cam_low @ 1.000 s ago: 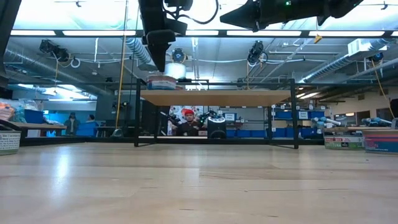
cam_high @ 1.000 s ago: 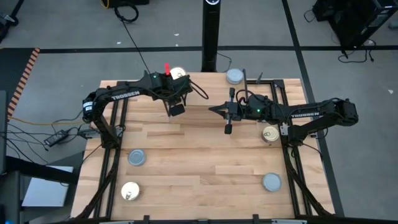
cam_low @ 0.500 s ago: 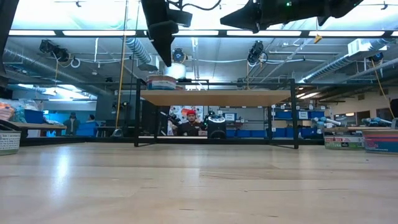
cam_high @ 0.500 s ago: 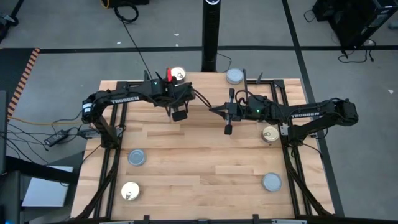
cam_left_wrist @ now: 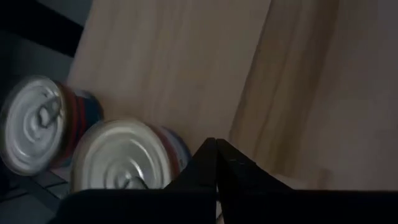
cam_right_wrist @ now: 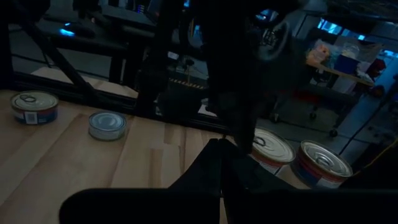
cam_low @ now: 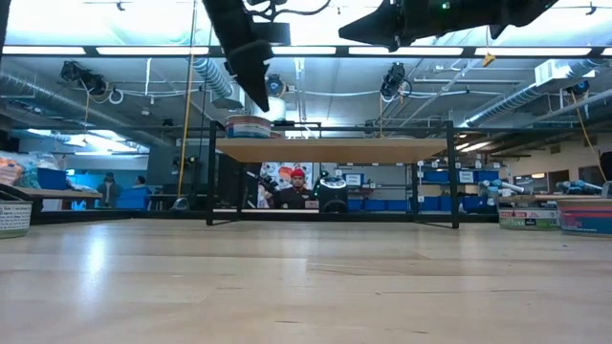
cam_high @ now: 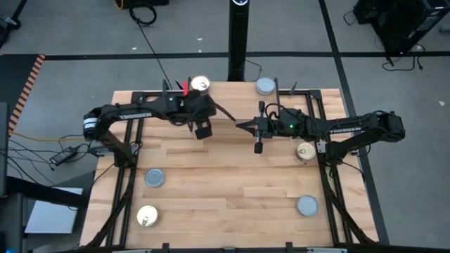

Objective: Stack canned seafood by type on shelf
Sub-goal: Put the bottom right green tuna can on the shelf aligned with the other green tuna can

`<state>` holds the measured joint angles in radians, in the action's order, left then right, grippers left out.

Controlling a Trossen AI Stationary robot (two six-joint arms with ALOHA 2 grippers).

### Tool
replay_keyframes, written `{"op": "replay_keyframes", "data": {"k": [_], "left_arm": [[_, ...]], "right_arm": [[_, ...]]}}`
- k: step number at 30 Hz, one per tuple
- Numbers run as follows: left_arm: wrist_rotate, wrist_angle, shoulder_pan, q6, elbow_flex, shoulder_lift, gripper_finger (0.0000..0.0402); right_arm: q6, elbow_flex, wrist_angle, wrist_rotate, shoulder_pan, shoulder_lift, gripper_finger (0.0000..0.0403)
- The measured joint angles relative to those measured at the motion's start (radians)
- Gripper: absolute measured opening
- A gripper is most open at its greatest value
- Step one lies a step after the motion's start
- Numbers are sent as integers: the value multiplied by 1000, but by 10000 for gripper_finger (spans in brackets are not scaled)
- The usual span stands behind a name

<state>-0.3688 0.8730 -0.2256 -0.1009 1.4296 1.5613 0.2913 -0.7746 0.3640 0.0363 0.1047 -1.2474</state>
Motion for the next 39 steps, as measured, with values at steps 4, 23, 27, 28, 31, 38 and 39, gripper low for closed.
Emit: {"op": "replay_keyframes", "data": {"k": [4, 23, 27, 28, 31, 38, 39], "left_arm": [[44, -255, -2, -26, -177, -114, 1], [187, -1472, 97, -125, -864, -353, 1], [192, -1585, 97, -155, -905, -353, 1], [191, -1594, 97, -163, -907, -353, 1], [221, -1625, 97, -177, -907, -362, 3], [387, -1616, 98, -150, -906, -362, 4], [400, -1607, 98, -150, -906, -362, 4]], "right_arm": [[-7, 0, -1, -1, 0, -1, 7], [-235, -2, -297, 151, -70, -4, 7], [-360, -18, -557, 262, -136, 59, 7], [-399, -29, -624, 277, -157, 70, 7], [-513, -64, -794, 306, -220, 87, 7], [-727, -107, -990, 283, -359, 88, 7], [-762, -107, -1007, 266, -378, 88, 8]]}}
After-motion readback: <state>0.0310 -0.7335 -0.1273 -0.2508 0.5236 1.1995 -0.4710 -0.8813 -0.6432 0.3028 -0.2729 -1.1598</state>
